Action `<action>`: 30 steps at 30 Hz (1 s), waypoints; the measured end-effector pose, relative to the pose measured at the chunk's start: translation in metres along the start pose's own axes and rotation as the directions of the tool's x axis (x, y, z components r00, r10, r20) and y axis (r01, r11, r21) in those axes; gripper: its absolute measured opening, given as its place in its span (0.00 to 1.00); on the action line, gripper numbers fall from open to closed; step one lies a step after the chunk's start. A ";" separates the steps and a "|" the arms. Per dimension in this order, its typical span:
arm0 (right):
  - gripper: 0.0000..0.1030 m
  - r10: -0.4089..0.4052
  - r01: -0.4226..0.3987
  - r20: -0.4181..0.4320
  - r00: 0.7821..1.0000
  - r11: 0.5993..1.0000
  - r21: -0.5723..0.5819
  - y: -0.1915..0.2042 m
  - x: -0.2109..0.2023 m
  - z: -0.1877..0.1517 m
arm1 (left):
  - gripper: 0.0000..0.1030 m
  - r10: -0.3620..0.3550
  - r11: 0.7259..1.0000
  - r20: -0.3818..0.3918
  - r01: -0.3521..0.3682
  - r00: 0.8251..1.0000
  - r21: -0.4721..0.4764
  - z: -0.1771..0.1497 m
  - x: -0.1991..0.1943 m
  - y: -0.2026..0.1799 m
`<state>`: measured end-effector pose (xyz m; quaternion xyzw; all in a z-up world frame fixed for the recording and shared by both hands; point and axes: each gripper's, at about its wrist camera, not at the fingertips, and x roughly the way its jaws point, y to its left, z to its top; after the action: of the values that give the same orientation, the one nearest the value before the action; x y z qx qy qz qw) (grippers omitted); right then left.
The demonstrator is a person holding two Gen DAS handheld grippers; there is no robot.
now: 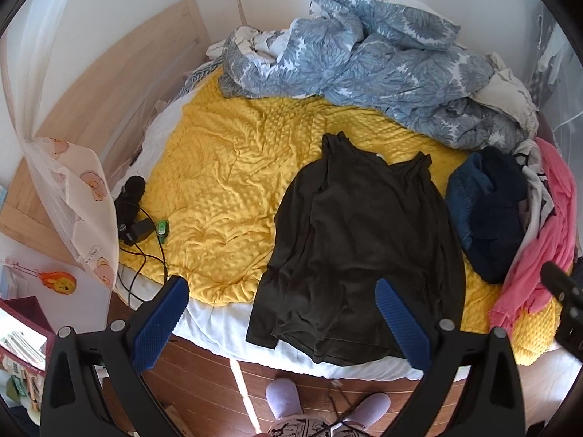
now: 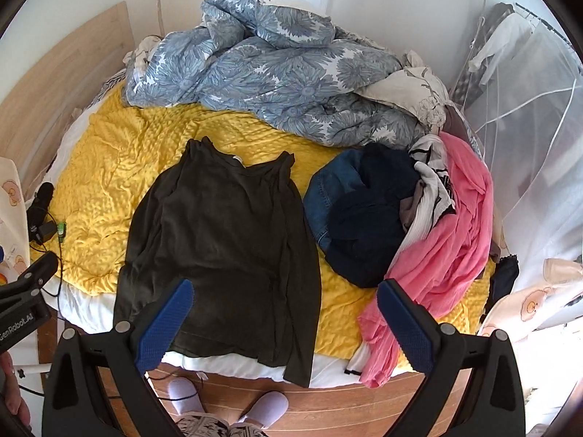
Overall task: Fold clothes
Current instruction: 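Move both tools toward the dark olive shirt on the yellow blanket, then lower the left gripper onto the side edge of the dark shirt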
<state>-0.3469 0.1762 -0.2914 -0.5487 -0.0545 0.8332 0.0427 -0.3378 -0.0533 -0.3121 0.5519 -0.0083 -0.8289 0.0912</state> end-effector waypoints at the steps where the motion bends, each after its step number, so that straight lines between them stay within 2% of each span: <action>1: 1.00 -0.001 0.001 -0.003 1.000 1.000 0.009 0.000 0.005 0.001 | 1.00 -0.016 1.000 0.001 0.016 1.000 0.002 0.000 0.009 0.004; 6: 1.00 0.008 -0.009 0.010 1.000 0.996 0.089 -0.003 0.037 0.000 | 1.00 -0.072 0.997 0.009 0.072 0.997 0.021 0.002 0.062 0.029; 8: 1.00 0.010 -0.012 0.022 1.000 0.992 0.124 -0.005 0.059 -0.003 | 1.00 -0.116 0.993 0.006 0.116 0.993 0.025 0.005 0.085 0.037; 12: 1.00 0.083 -0.091 0.053 0.995 0.980 0.175 -0.009 0.103 -0.010 | 1.00 -0.195 0.981 0.045 0.194 0.980 0.030 0.004 0.129 0.053; 16: 1.00 0.169 -0.183 0.098 0.981 0.972 0.149 -0.007 0.147 -0.019 | 1.00 -0.249 0.969 0.043 0.249 0.968 0.001 -0.004 0.183 0.068; 19: 1.00 0.194 -0.204 0.115 0.974 0.975 0.092 0.004 0.184 -0.025 | 1.00 -0.313 0.948 0.017 0.314 0.949 -0.043 -0.015 0.223 0.077; 22: 1.00 0.214 -0.221 0.126 0.969 0.974 0.043 0.016 0.216 -0.031 | 1.00 -0.368 0.929 0.003 0.368 0.930 -0.040 -0.034 0.255 0.081; 27: 1.00 0.302 -0.305 0.159 0.940 0.952 -0.007 0.030 0.247 -0.041 | 1.00 -0.444 0.896 0.002 0.444 0.896 -0.016 -0.063 0.283 0.088; 28: 1.00 0.309 -0.311 0.162 0.937 0.950 -0.012 0.031 0.249 -0.043 | 1.00 -0.439 0.899 0.007 0.439 0.899 -0.008 -0.066 0.284 0.088; 30: 1.00 0.315 -0.315 0.170 0.934 0.949 -0.025 0.032 0.252 -0.047 | 1.00 -0.397 0.918 0.013 0.396 0.918 0.027 -0.073 0.281 0.084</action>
<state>-0.4033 0.1797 -0.5434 -0.4763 0.0319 0.8735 -0.0954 -0.3638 -0.1742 -0.5876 0.5358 0.0931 -0.8349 -0.0852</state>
